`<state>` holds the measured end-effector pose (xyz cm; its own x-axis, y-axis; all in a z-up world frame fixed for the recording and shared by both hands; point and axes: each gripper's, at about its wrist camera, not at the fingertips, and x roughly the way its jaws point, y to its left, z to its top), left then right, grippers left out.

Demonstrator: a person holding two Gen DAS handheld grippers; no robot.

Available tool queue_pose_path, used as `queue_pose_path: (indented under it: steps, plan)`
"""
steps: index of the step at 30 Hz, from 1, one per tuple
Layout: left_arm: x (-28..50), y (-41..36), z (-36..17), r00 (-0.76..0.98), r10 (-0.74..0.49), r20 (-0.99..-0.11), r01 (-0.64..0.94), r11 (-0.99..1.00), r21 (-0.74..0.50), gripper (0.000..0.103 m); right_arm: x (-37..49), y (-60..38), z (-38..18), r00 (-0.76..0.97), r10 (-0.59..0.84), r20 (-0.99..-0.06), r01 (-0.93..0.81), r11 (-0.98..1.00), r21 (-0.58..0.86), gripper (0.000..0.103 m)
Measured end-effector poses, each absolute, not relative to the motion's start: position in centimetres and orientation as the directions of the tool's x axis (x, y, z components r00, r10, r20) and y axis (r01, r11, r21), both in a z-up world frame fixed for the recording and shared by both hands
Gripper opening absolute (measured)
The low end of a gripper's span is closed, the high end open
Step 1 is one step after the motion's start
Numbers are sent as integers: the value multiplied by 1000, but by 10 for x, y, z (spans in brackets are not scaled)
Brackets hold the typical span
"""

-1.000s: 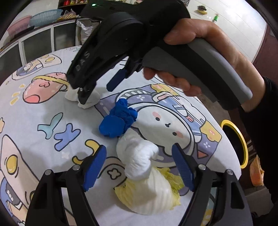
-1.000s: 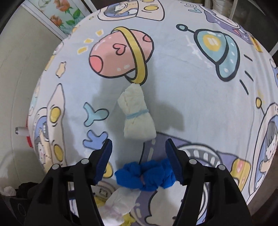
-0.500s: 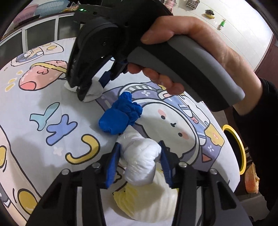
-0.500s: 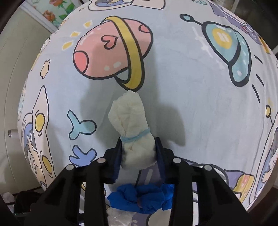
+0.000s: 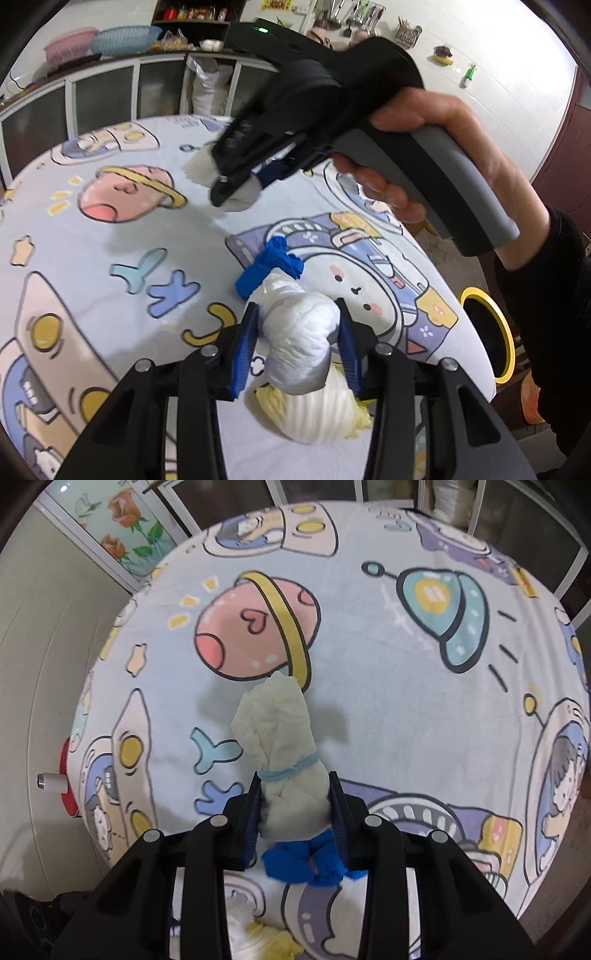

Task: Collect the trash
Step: 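Carry both tissue bundles over the bin with both grippers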

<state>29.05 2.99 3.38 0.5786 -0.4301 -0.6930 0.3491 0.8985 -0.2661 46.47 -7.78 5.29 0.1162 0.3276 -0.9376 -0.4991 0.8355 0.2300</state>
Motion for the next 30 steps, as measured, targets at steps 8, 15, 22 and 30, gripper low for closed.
queue_pose_path:
  steps: [8, 15, 22, 30]
  plan:
    - [265, 52, 53, 620, -403, -673, 303, 914, -268, 38, 435, -91, 78, 159, 327, -932, -489, 846, 213, 32]
    - [246, 57, 55, 633, -370, -680, 269, 929, -256, 38, 402, -124, 86, 184, 333, -925, -452, 864, 221, 32]
    - [236, 46, 52, 633, -359, -686, 253, 933, -254, 38, 366, -173, 88, 215, 341, -915, -407, 883, 234, 32]
    - [229, 6, 52, 619, -382, -686, 292, 923, -251, 38, 323, -234, 82, 244, 359, -901, -347, 900, 265, 32]
